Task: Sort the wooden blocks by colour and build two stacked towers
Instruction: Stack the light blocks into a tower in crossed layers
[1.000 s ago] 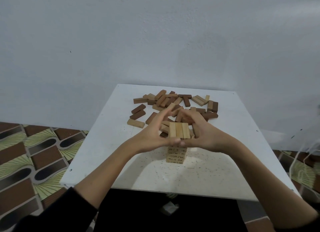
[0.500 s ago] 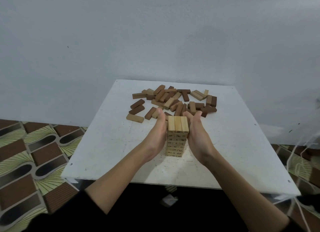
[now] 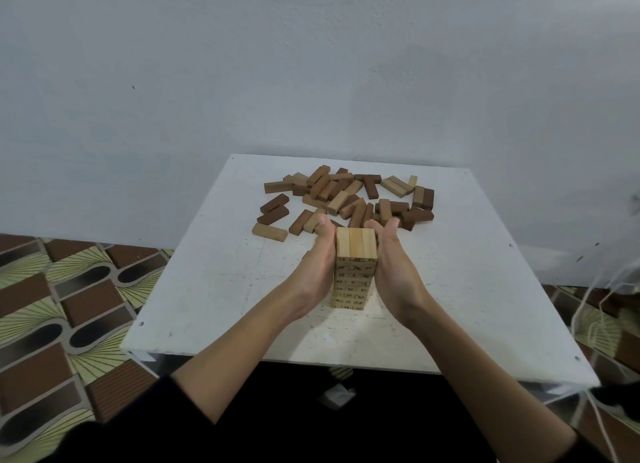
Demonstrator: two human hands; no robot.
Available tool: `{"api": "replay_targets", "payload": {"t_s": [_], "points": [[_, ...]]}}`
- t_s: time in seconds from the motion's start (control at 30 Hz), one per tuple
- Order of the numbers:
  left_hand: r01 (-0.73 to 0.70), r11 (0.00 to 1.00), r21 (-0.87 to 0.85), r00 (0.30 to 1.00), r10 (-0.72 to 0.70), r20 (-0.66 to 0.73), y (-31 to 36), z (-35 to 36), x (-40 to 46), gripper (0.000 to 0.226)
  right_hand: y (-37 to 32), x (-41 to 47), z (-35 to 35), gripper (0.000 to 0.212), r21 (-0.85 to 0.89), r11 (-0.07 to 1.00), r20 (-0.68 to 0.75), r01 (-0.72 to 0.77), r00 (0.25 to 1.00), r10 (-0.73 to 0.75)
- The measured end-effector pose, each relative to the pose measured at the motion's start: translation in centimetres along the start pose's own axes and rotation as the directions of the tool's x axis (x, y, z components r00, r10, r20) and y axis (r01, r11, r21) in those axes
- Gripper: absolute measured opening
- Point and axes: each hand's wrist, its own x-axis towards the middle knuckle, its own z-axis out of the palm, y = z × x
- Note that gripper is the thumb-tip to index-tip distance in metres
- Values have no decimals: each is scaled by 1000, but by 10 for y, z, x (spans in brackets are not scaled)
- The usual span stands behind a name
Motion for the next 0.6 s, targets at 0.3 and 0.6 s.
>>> {"api": "replay_targets", "payload": {"t_s": [0.3, 0.6], "points": [[-191, 934, 300, 978, 206, -20, -3, -41, -1, 113, -12, 1, -45, 96, -226, 954, 165, 196, 973, -161], [-245, 866, 435, 963, 270, 6, -2, -38, 8, 101, -14, 6, -45, 93, -302, 916, 156, 265, 961, -226]]}}
